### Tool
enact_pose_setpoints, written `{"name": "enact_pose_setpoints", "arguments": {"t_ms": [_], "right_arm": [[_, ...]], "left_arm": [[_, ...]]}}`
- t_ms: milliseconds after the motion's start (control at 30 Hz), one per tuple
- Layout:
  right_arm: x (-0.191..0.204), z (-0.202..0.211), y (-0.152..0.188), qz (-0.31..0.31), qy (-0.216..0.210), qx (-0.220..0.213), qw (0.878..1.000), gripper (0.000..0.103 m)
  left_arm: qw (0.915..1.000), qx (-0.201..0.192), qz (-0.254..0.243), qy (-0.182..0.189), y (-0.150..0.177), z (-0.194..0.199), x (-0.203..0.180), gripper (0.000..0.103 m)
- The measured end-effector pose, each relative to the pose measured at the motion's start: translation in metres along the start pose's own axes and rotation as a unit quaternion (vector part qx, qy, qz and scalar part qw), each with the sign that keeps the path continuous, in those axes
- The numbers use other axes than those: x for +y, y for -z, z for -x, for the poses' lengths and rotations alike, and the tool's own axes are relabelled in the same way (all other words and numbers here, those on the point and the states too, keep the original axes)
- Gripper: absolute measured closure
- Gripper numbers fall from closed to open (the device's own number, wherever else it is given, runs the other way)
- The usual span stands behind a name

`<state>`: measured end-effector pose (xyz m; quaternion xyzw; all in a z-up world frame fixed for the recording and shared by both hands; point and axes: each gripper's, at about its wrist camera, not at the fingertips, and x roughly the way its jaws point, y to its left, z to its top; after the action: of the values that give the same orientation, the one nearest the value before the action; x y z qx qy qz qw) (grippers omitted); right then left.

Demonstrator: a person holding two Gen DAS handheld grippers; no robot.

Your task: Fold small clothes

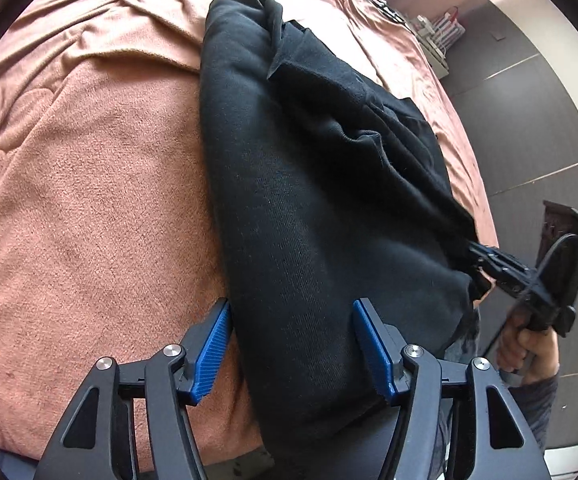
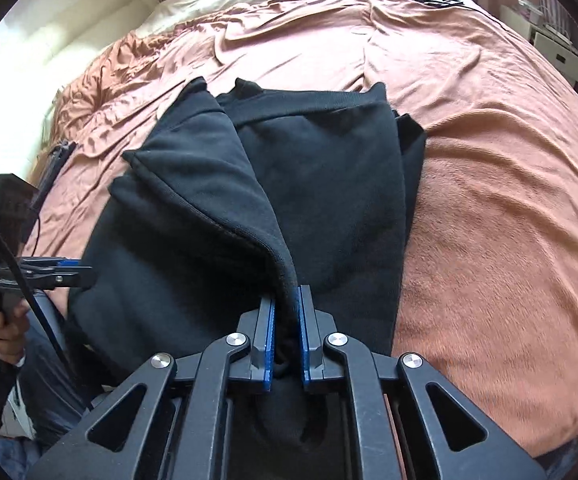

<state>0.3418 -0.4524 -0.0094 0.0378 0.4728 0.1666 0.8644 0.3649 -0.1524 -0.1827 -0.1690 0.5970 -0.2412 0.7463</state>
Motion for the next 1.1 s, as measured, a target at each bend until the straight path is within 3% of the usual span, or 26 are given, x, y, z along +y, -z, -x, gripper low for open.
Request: {"name": "enact_pose_setpoints", "arguments": {"t_ms": [367,500,600,633,667,733,1100], "right_arm": [[-0.019,0.031,0.032,-0.026,-0.003,-0.015,1.0,0.097],[-0.025,0.02,0.039,-0.029,0.002,0.005,1.0,0.096],[-0.02,0.019,0.036,-0.021,0.017,0.018,0.999,0.089],[-0.017,0.023,0.034,-0.017,0.021,0.017,1.0,0.083],[-0.013,0.027,0.031,-0.008,0.028,0.011,1.0,0.068],[-0.004,0.034,0.025,0.011,0.041,-0.004,0.999,0.048],[0.061,0.019,-0.001,0.123,0.058,0.001,0.991,0.047]], "left_arm": [[0.9994,0.006,-0.031,-0.017,0.003,-0.003,-0.017,0.043],[0.9988,0.015,-0.037,-0.026,0.002,-0.011,-0.02,0.043],[0.9989,0.019,-0.036,-0.024,-0.003,-0.012,-0.021,0.043],[0.999,0.015,-0.036,-0.022,-0.005,-0.01,-0.02,0.043],[0.9991,0.011,-0.036,-0.021,-0.006,-0.005,-0.018,0.043],[0.9993,-0.003,-0.034,-0.017,-0.01,0.004,-0.016,0.043],[0.9995,-0.027,-0.018,0.003,-0.033,0.017,0.006,0.043]]}}
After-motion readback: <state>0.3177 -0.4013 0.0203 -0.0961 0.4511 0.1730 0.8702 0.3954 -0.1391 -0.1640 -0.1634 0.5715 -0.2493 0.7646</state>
